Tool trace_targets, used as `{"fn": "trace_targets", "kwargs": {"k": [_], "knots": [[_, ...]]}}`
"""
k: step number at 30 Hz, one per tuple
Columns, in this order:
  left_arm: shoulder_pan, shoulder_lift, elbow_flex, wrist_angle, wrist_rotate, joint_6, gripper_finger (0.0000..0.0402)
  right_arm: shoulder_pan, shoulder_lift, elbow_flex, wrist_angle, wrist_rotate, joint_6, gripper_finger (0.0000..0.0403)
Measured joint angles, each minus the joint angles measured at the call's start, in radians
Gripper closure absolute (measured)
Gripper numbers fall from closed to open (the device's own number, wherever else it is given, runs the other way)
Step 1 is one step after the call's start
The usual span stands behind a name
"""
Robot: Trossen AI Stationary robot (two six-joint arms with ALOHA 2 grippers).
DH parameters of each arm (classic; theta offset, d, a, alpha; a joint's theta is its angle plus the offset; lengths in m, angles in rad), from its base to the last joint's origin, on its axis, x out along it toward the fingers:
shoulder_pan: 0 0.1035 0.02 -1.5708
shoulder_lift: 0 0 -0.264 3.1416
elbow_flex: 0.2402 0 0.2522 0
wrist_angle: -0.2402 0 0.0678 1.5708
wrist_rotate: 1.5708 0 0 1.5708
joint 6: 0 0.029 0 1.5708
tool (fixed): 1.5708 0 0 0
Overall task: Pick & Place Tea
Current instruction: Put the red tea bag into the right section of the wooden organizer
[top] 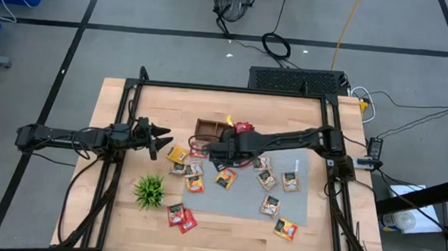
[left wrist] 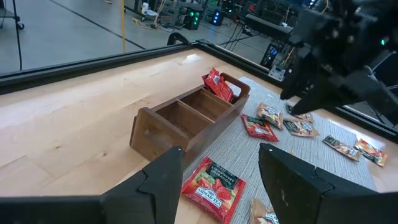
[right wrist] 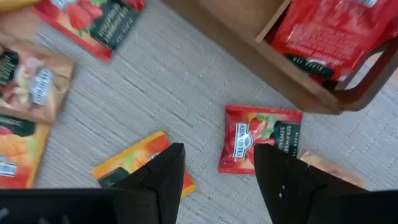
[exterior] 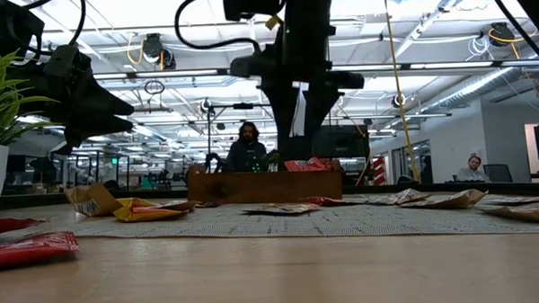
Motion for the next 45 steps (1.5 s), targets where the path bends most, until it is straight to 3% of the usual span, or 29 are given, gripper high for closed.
{"fn": "trace_targets", "kwargs": {"k": [9,16,38,45], "knots": [[0.000,0.000,0.000,0.000,0.000,0.000,0.0190,0.004,0.068,-0.032,-0.003,0.000,-0.001,0.0225],[0.000,0.000,0.000,0.000,0.000,0.000,0.0190,0.004,0.069,-0.116,0.006,-0.015,0.030,0.0225],[0.000,0.000,0.000,0.000,0.000,0.000,0.0190,-0.028,0.067,-0.212,0.166,-0.038,0.002,0.0226],[0.000,0.000,0.000,0.000,0.000,0.000,0.0190,-0.030,0.065,-0.218,0.211,-0.086,-0.027,0.0271]]}}
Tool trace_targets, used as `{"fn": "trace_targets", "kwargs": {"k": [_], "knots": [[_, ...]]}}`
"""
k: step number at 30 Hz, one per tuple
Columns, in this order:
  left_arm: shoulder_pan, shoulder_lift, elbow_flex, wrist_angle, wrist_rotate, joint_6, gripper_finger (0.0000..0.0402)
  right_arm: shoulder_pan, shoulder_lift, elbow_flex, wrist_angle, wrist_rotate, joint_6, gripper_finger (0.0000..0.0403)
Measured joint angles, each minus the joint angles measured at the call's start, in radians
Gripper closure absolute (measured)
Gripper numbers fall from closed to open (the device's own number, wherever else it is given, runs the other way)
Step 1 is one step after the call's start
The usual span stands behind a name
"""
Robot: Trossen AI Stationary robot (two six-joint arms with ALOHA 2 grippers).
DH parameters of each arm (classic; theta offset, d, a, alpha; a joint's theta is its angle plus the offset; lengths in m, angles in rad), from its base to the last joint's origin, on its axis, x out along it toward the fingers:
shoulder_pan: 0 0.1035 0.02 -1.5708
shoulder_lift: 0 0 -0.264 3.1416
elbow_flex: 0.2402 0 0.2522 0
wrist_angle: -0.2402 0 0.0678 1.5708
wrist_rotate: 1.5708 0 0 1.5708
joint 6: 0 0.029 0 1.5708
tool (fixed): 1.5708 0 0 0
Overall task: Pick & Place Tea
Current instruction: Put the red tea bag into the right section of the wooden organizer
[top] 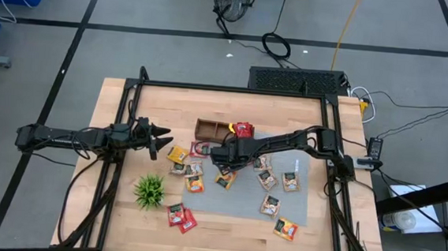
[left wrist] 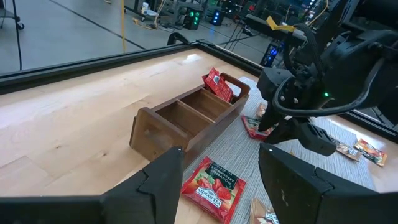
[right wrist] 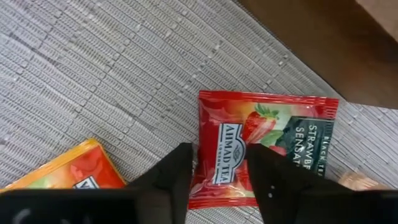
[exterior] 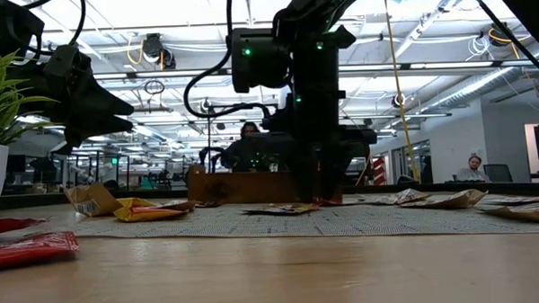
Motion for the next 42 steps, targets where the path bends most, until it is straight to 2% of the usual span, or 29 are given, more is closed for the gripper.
{"fn": "trace_targets", "kwargs": {"k": [8,12,26,35,42], "knots": [[0.000,0.000,0.000,0.000,0.000,0.000,0.0190,0.001,0.000,0.000,0.012,-0.003,-0.027,0.0364],[0.000,0.000,0.000,0.000,0.000,0.000,0.0190,0.001,0.000,0.000,0.014,-0.002,-0.036,0.0393],[0.000,0.000,0.000,0.000,0.000,0.000,0.0190,0.000,-0.010,-0.001,0.002,-0.002,-0.084,0.0400],[0.000,0.000,0.000,0.000,0.000,0.000,0.0190,0.016,-0.124,-0.003,-0.121,-0.009,-0.152,0.0402],[0.000,0.000,0.000,0.000,0.000,0.000,0.0190,0.015,-0.223,-0.003,-0.199,-0.058,-0.224,0.0402]]}}
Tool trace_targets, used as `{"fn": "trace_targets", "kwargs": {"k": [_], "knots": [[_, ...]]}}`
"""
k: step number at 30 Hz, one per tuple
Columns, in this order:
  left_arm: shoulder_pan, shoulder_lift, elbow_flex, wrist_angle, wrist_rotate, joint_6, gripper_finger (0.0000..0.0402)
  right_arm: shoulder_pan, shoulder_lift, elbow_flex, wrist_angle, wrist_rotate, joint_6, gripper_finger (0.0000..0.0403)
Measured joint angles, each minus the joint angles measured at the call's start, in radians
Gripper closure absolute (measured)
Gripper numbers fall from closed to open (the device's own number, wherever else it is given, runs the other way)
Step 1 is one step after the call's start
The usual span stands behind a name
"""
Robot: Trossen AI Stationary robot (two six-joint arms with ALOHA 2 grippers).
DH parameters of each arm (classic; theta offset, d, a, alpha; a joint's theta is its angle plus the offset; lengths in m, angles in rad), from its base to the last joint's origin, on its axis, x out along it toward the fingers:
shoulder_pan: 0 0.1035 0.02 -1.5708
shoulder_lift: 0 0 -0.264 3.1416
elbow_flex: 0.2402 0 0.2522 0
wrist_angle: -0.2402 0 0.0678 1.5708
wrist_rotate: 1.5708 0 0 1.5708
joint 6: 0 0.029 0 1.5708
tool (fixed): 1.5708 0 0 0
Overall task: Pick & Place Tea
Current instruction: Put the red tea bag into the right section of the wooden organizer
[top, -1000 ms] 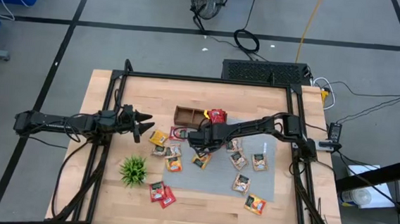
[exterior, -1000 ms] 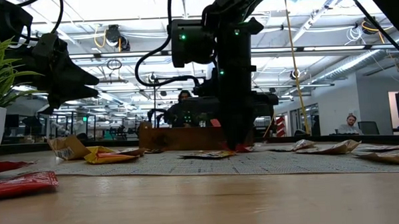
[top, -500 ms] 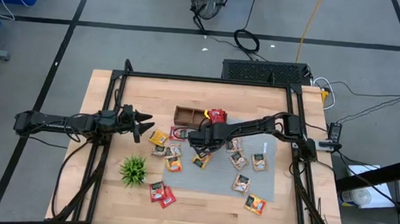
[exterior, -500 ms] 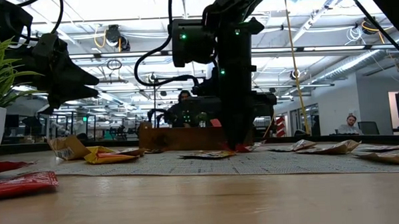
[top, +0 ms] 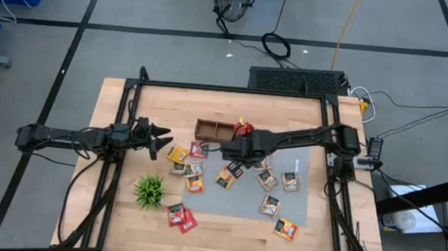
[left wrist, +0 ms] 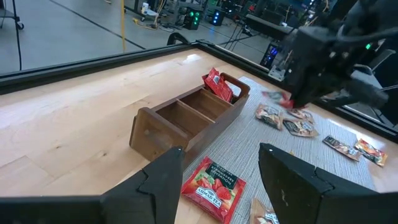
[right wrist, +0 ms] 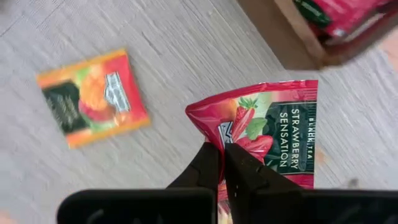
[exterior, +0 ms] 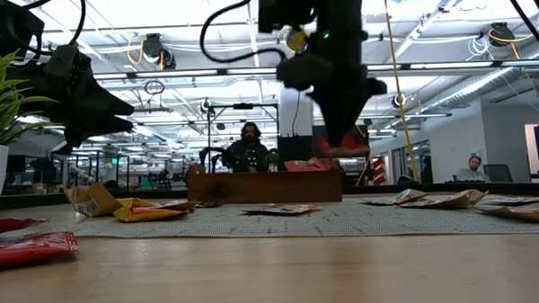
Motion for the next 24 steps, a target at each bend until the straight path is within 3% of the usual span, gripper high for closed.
{"fn": "trace_targets", "kwargs": {"k": [10,24], "knots": [[0.000,0.000,0.000,0.000,0.000,0.000,0.0190,0.024,-0.141,0.022,-0.068,-0.052,-0.153,0.0402],[0.000,0.000,0.000,0.000,0.000,0.000,0.0190,0.144,-0.173,0.156,-0.235,-0.124,-0.260,0.0402]]}}
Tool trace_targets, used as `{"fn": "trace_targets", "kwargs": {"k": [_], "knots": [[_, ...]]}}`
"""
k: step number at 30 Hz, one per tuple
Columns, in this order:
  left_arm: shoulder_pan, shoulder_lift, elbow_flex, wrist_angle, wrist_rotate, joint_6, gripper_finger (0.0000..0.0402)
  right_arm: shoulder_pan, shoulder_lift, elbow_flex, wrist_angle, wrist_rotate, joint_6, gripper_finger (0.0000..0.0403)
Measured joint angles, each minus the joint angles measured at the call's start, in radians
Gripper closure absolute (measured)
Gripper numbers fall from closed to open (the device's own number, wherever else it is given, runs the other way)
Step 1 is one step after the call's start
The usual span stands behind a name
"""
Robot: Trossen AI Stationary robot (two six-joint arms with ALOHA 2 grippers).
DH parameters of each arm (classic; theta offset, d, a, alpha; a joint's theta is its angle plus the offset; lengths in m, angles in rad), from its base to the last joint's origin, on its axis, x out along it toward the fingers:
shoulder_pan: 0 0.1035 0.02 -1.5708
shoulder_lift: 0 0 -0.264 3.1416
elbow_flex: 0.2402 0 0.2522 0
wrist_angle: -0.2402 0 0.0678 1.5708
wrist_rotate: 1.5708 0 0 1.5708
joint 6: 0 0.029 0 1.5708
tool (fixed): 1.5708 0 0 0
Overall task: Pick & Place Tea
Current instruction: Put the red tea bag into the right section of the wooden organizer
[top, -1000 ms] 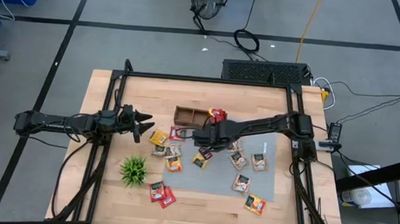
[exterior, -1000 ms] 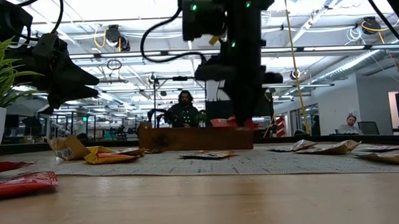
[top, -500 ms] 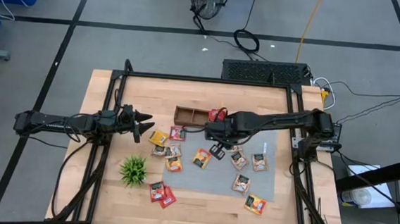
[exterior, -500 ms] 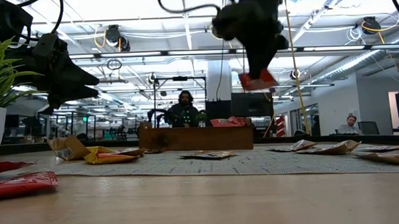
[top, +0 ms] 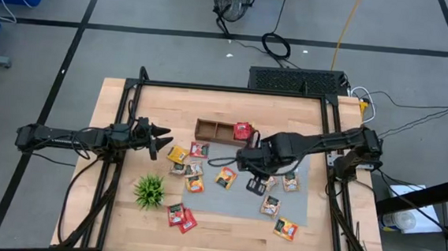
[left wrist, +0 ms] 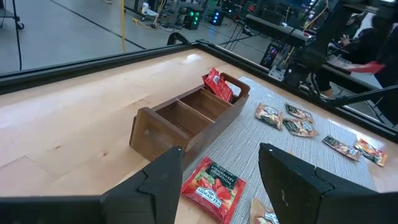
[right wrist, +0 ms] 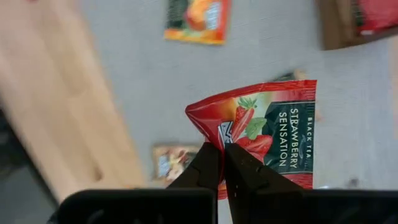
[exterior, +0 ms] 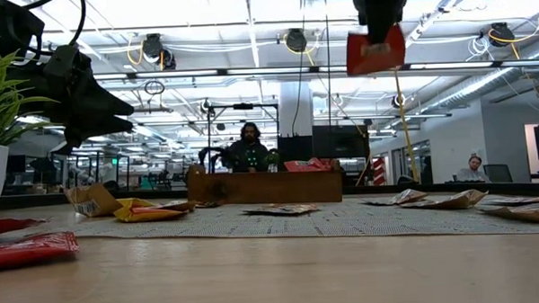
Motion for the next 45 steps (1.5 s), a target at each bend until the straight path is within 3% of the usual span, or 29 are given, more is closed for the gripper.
{"fn": "trace_targets", "kwargs": {"k": [5,13,24,37,45], "knots": [[0.000,0.000,0.000,0.000,0.000,0.000,0.0190,-0.056,0.000,0.008,0.008,-0.102,-0.097,0.0403],[0.000,0.000,0.000,0.000,0.000,0.000,0.0190,-0.205,-0.005,0.009,0.016,-0.116,-0.255,0.0403],[0.000,0.000,0.000,0.000,0.000,0.000,0.0190,-0.383,0.004,0.009,0.147,-0.254,-0.421,0.0403],[0.000,0.000,0.000,0.000,0.000,0.000,0.0190,-0.513,0.114,0.009,0.193,-0.392,-0.593,0.0403],[0.000,0.000,0.000,0.000,0.000,0.000,0.0190,-0.561,0.161,0.009,0.196,-0.394,-0.662,0.0403]]}}
